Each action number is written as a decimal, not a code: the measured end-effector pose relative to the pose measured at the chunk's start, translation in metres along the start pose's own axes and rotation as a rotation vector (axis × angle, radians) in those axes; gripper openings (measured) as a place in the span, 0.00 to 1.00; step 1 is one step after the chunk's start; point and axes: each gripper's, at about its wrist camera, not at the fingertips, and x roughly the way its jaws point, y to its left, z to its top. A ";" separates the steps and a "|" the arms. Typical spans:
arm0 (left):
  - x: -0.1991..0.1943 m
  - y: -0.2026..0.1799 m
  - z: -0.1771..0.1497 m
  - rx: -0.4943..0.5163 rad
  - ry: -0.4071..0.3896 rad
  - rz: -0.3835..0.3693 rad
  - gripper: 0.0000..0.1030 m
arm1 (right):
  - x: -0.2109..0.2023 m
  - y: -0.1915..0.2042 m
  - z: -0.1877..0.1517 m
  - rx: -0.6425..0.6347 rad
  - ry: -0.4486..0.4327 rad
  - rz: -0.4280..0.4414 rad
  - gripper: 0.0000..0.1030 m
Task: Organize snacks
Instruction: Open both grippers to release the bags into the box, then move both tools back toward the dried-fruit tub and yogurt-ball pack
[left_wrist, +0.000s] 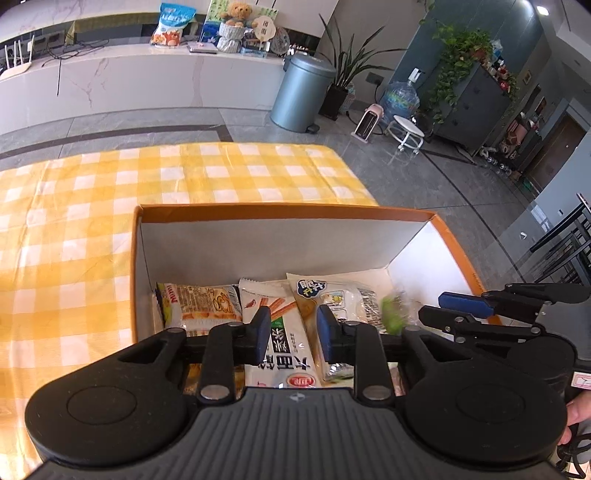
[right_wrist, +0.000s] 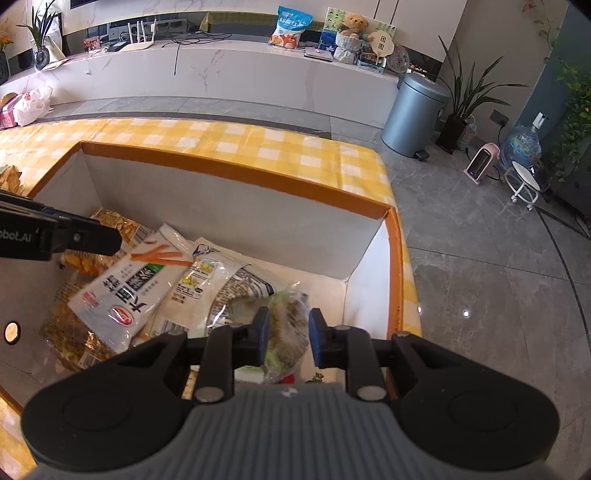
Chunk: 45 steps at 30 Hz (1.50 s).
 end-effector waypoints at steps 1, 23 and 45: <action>-0.004 -0.001 0.000 0.003 -0.004 -0.001 0.33 | -0.003 0.001 0.000 0.000 -0.003 -0.001 0.21; -0.123 0.015 -0.063 0.051 -0.252 0.043 0.60 | -0.119 0.106 -0.021 -0.068 -0.294 0.062 0.45; -0.181 0.140 -0.166 -0.202 -0.303 0.239 0.61 | -0.119 0.269 -0.078 0.092 -0.349 0.294 0.45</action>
